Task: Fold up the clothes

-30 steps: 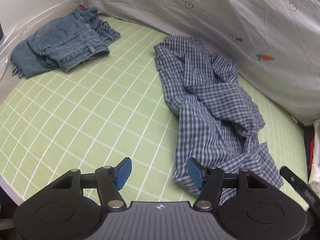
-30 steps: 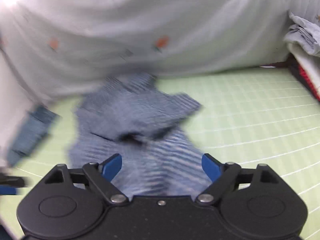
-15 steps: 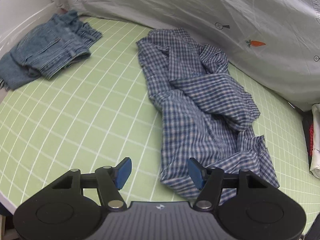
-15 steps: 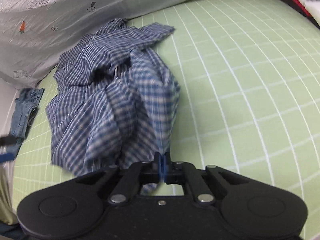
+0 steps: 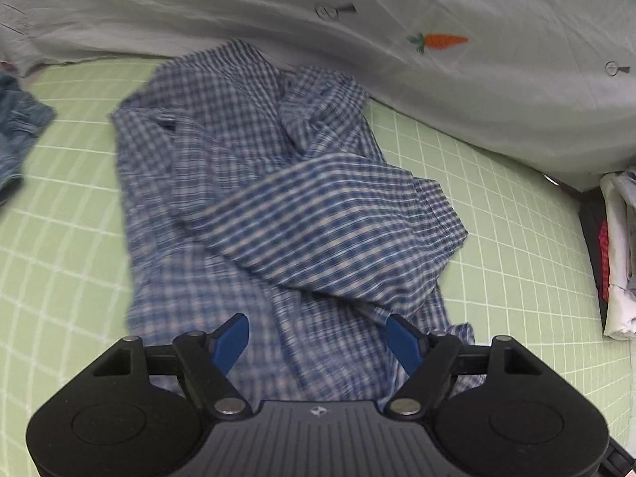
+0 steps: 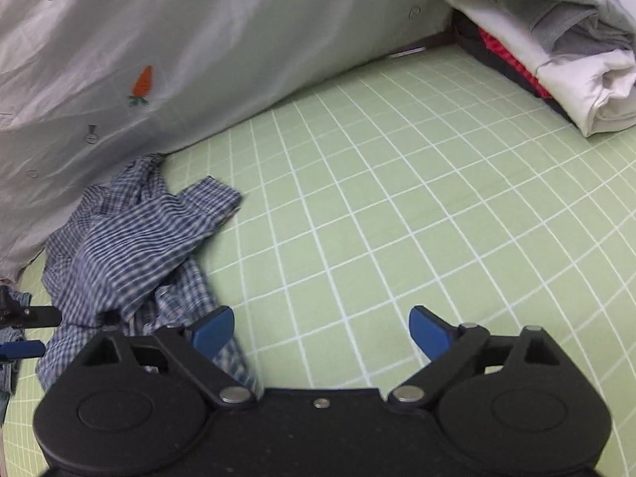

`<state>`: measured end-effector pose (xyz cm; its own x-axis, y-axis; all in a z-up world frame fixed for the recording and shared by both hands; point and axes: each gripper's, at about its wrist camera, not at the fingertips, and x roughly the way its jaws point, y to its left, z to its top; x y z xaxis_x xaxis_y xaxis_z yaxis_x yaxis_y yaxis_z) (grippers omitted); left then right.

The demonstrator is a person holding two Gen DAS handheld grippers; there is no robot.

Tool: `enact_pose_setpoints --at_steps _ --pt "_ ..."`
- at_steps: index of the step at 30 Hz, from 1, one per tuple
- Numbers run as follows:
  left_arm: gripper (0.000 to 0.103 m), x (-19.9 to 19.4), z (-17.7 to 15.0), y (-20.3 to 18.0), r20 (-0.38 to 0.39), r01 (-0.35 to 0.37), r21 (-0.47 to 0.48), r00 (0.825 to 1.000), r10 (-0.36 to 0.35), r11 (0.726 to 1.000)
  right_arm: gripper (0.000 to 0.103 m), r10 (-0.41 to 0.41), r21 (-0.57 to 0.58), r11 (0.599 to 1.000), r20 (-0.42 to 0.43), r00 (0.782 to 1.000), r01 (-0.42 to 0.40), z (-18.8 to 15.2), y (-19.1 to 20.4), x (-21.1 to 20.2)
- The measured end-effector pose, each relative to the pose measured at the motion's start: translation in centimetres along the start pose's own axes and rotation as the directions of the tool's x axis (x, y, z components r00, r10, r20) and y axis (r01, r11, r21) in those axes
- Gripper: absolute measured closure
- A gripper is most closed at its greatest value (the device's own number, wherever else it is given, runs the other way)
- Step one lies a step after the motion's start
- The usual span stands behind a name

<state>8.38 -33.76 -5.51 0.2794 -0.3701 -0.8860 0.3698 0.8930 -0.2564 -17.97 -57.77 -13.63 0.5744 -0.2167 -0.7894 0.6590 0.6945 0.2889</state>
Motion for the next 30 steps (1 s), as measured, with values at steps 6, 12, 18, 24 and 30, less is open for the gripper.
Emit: enact_pose_setpoints --at_steps 6,12,18,24,30 --pt "0.076 3.6 2.6 -1.7 -0.046 0.003 -0.021 0.999 -0.004 1.000 0.008 -0.005 -0.044 0.999 -0.085 0.996 0.001 1.8 0.4 4.5" --pt "0.103 2.2 2.1 -0.7 -0.020 0.003 -0.043 1.000 -0.004 0.999 0.009 0.000 -0.035 0.999 -0.113 0.994 -0.004 1.1 0.0 5.5" --pt "0.103 -1.7 1.4 1.2 0.067 0.007 -0.086 0.998 -0.001 0.996 0.010 0.012 -0.045 0.999 -0.096 0.995 -0.016 -0.2 0.2 3.8" --pt "0.103 -8.9 0.8 5.5 0.243 -0.075 -0.111 0.965 0.101 0.991 0.010 0.012 -0.060 0.998 -0.072 0.997 -0.016 -1.0 0.7 2.5" --pt "0.103 -12.7 -0.5 16.2 0.264 -0.286 -0.388 0.876 0.403 0.876 0.010 -0.007 -0.131 0.991 -0.071 0.997 -0.003 -0.8 2.3 2.3"
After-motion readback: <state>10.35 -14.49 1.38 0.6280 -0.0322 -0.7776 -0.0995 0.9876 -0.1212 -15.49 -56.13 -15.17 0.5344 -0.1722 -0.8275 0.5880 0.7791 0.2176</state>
